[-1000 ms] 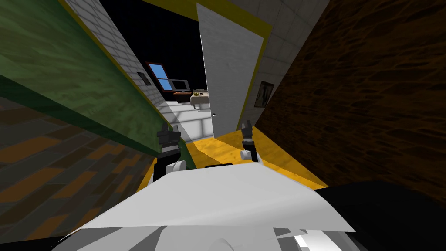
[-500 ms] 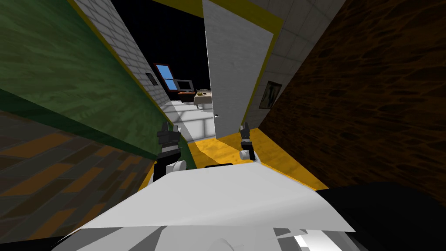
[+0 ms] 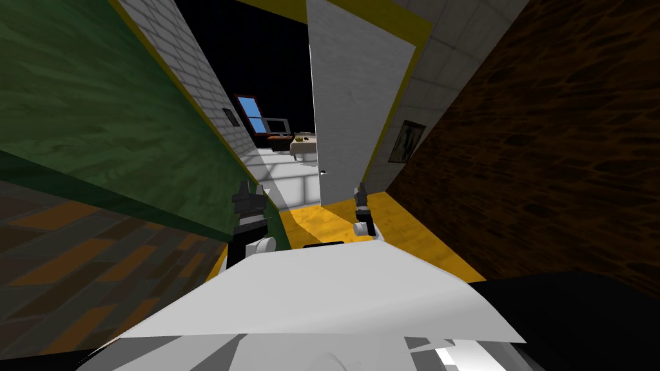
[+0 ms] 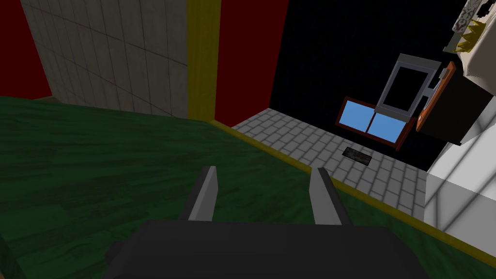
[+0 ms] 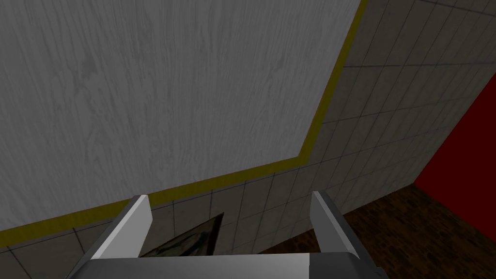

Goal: Pull the door open

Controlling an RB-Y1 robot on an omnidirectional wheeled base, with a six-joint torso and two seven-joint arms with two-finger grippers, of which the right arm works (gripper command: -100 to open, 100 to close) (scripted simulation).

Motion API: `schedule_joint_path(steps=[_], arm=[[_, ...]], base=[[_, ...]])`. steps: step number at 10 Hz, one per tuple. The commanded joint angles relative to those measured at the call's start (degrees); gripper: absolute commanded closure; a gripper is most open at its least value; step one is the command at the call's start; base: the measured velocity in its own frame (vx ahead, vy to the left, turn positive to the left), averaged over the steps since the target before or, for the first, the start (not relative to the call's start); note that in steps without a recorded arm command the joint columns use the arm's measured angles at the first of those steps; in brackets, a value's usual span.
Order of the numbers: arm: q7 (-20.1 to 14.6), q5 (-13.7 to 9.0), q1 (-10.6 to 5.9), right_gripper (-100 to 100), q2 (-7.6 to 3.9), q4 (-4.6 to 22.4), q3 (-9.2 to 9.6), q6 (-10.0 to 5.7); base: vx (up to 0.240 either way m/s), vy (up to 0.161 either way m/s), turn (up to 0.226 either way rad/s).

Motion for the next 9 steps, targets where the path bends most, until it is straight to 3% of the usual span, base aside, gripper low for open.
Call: schedule_joint_path(steps=[1, 9], arm=[[0.03, -0.36, -0.92, -100, -0.22, 2.68, -0.16, -0.6], [0.76, -2.22, -5.87, -100, -0.48, 15.34, -0.63, -2.73]], base=[[0.068, -0.006, 0.087], [0.084, -0.004, 0.092]])
